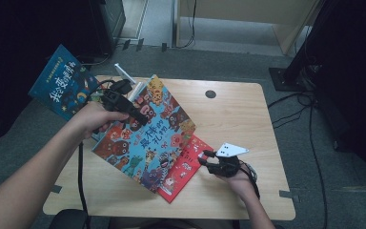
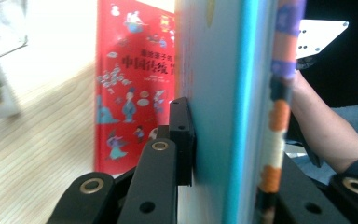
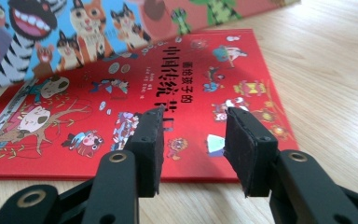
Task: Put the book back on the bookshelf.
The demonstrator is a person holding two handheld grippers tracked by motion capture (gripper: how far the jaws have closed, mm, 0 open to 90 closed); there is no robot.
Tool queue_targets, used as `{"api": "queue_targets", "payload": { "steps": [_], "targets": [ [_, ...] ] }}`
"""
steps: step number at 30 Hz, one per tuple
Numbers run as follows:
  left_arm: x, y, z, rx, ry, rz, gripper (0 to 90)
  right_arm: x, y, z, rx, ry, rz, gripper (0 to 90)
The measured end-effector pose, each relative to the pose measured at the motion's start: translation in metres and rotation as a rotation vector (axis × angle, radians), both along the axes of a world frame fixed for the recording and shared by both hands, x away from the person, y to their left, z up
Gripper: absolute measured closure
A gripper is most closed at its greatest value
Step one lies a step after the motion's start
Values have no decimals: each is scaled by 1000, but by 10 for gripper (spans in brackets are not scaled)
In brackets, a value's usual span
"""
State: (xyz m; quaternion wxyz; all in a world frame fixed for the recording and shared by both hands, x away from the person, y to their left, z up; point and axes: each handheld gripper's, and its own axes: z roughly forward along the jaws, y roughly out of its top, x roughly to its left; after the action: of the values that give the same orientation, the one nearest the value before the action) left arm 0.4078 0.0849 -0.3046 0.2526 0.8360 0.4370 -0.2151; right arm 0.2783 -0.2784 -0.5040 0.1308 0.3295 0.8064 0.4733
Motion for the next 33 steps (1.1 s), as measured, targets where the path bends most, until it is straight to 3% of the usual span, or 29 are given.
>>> {"api": "queue_targets", "payload": {
  "steps": [6, 18, 23, 33],
  "targets": [
    [-7, 32, 7, -2, -8, 60, 804, 6, 10, -2, -19, 5, 25, 524],
    [-27, 119, 37, -5, -21, 235, 804, 19, 30, -12, -97, 35, 117, 507],
    [-33, 152, 49, -10, -21, 294, 805, 21, 30, -13, -95, 22, 131, 498],
    [-37, 201, 78, -19, -48, 387, 807, 20, 28, -15, -77, 8, 134, 485]
  ]
}}
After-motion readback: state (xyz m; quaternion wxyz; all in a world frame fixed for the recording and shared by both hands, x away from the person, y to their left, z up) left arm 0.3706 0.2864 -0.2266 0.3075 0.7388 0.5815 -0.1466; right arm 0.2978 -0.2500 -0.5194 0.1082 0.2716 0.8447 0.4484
